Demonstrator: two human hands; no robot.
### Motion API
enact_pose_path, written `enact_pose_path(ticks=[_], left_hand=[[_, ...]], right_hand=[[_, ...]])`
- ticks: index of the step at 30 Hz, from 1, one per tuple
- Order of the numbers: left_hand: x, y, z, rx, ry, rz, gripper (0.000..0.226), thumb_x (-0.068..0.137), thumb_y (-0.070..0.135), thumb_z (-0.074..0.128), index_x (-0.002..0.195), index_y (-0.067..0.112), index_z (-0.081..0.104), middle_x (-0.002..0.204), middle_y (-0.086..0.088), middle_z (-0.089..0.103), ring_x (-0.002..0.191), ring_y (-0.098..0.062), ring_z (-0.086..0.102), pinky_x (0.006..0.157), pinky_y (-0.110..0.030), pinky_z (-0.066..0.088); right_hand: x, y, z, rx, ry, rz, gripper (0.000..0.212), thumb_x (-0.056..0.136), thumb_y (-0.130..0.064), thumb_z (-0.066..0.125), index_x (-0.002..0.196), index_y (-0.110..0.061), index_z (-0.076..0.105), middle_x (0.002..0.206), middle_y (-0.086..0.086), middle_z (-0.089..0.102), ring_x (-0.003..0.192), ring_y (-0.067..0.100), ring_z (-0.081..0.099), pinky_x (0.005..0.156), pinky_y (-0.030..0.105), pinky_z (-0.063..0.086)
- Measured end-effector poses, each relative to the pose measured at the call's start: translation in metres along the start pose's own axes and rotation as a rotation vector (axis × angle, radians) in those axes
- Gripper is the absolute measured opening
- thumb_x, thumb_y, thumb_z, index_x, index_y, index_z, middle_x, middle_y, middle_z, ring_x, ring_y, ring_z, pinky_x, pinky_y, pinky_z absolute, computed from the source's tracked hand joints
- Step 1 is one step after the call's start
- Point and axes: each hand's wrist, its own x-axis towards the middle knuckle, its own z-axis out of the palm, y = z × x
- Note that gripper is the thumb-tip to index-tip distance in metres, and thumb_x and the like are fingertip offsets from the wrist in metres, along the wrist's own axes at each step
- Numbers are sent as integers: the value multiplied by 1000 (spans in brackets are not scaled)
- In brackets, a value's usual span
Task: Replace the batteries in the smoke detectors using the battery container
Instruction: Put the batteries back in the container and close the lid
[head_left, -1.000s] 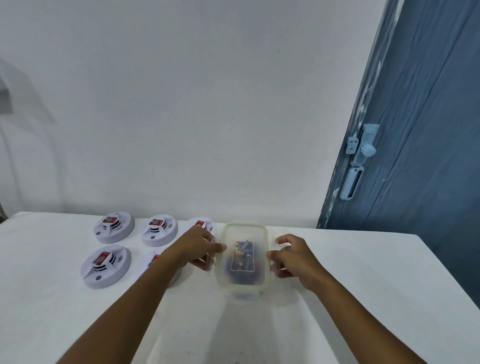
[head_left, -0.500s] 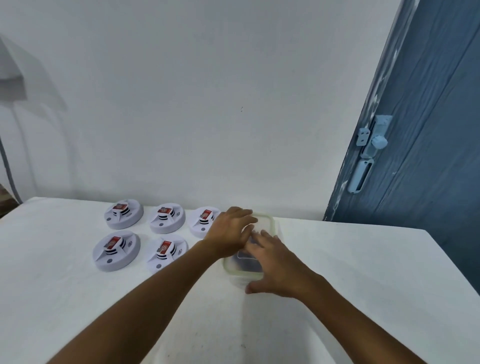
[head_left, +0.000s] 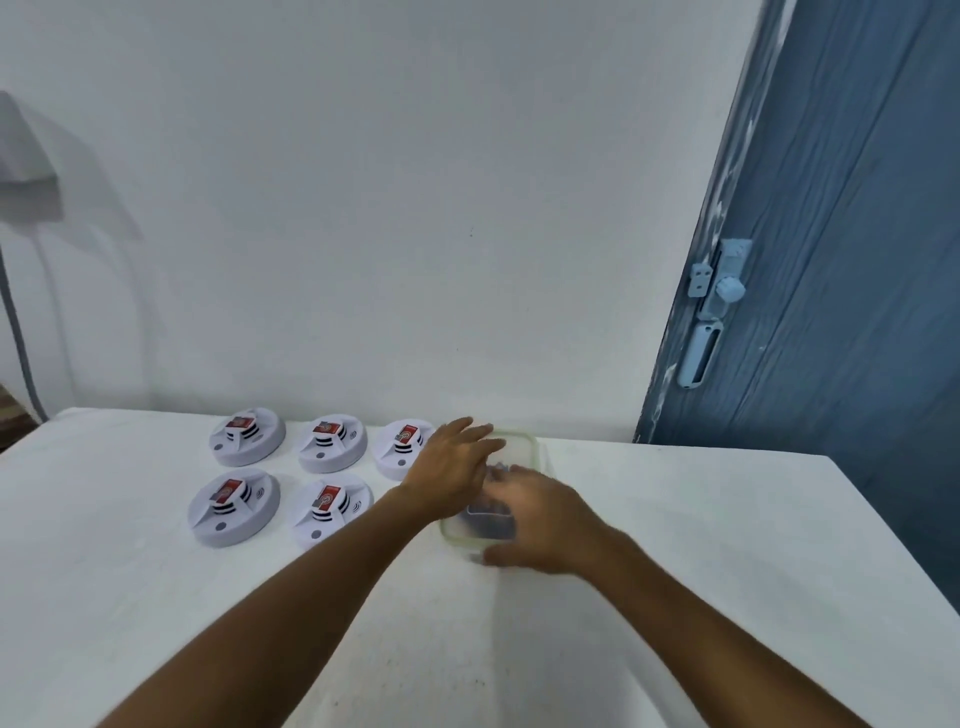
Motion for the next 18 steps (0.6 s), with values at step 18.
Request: enact_pose_path(ticks=[18], left_hand=[[-95,17,-1,68,33,128,38,99,46,33,123,29,56,144,9,48,138,-18,38,115,-59,7]], right_hand=[[77,30,4,-288,-23,86,46,100,-49,25,143,-38,36,152,-1,32,139,25,28,114,55,12]])
